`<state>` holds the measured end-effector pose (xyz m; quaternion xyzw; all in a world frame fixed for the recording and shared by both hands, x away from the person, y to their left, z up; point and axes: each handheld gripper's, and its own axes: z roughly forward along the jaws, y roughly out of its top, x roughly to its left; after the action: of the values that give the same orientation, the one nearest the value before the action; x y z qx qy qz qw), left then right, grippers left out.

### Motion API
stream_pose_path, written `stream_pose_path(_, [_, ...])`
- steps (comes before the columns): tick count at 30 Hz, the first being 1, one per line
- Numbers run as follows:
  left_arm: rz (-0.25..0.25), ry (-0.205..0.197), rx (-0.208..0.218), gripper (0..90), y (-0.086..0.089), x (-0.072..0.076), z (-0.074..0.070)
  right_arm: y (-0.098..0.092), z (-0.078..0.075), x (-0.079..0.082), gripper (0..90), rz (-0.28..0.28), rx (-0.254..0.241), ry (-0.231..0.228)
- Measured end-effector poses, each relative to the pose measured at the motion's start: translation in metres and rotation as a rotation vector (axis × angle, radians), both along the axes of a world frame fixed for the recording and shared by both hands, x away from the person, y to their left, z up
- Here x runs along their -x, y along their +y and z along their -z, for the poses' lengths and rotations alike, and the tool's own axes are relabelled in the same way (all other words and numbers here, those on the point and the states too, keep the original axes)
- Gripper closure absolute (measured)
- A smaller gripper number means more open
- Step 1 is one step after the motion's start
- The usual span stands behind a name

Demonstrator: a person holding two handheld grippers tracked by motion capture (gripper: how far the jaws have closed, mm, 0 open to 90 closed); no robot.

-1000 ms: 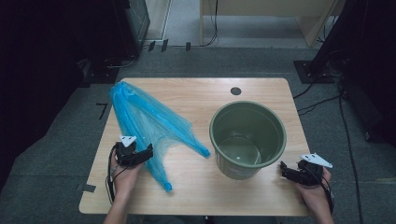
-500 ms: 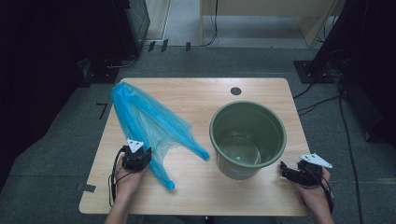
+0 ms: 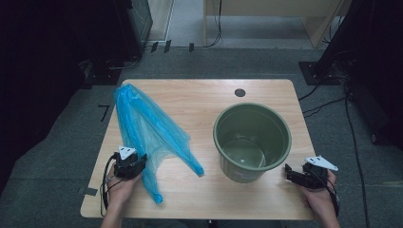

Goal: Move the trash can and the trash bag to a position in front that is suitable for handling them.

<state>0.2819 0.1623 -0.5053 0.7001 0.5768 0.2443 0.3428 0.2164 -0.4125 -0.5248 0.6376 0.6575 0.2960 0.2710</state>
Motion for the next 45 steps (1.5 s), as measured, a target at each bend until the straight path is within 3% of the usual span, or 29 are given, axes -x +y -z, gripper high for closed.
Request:
stream_pose_path(4, [-0.060, -0.047, 0.008, 41.9, -0.014, -0.008, -0.012, 0.000, 0.000, 0.000, 13.7, -0.001, 0.001, -0.001])
stream_pose_path(8, [-0.110, -0.054, 0.015, 35.8, -0.021, -0.023, -0.019, 0.000, 0.000, 0.000, 13.7, -0.001, 0.001, -0.001])
stream_pose_path(14, [-0.161, 0.027, -0.013, 31.9, -0.022, -0.043, -0.005, 0.000, 0.000, 0.000, 13.7, 0.000, -0.001, 0.000])
stream_pose_path(15, [-0.154, 0.047, -0.028, 32.2, -0.023, -0.045, 0.000, 0.000, 0.000, 0.000, 13.7, 0.000, -0.001, 0.000])
stream_pose_path(19, [-0.141, 0.052, -0.044, 33.3, -0.026, -0.043, 0.007, 0.000, 0.000, -0.001, 13.9, 0.008, 0.000, -0.001])
stream_pose_path(25, [-0.127, 0.021, -0.056, 35.8, -0.028, -0.038, 0.010, 0.004, -0.001, -0.007, 20.8, 0.041, -0.003, -0.008])
stream_pose_path(27, [-0.121, 0.017, -0.054, 37.0, -0.029, -0.036, 0.011, 0.005, -0.001, -0.010, 25.9, 0.067, -0.017, -0.017])
stream_pose_path(30, [-0.109, 0.009, -0.055, 37.3, -0.028, -0.033, 0.011, 0.007, -0.004, -0.017, 30.2, 0.077, -0.088, -0.024])
stream_pose_path(34, [-0.092, 0.007, -0.053, 37.3, -0.028, -0.030, 0.011, 0.017, -0.004, -0.028, 32.1, 0.068, -0.072, -0.017])
stream_pose_path(37, [-0.068, 0.004, -0.052, 37.4, -0.028, -0.026, 0.012, 0.027, -0.006, -0.036, 32.7, 0.071, -0.047, -0.038])
stream_pose_path(38, [-0.055, 0.003, -0.055, 37.3, -0.027, -0.024, 0.012, 0.033, -0.007, -0.039, 32.7, 0.064, -0.061, -0.061])
stream_pose_path(45, [0.013, 0.003, -0.052, 36.0, -0.024, -0.016, 0.012, 0.049, -0.007, -0.045, 35.6, 0.046, -0.055, -0.097])
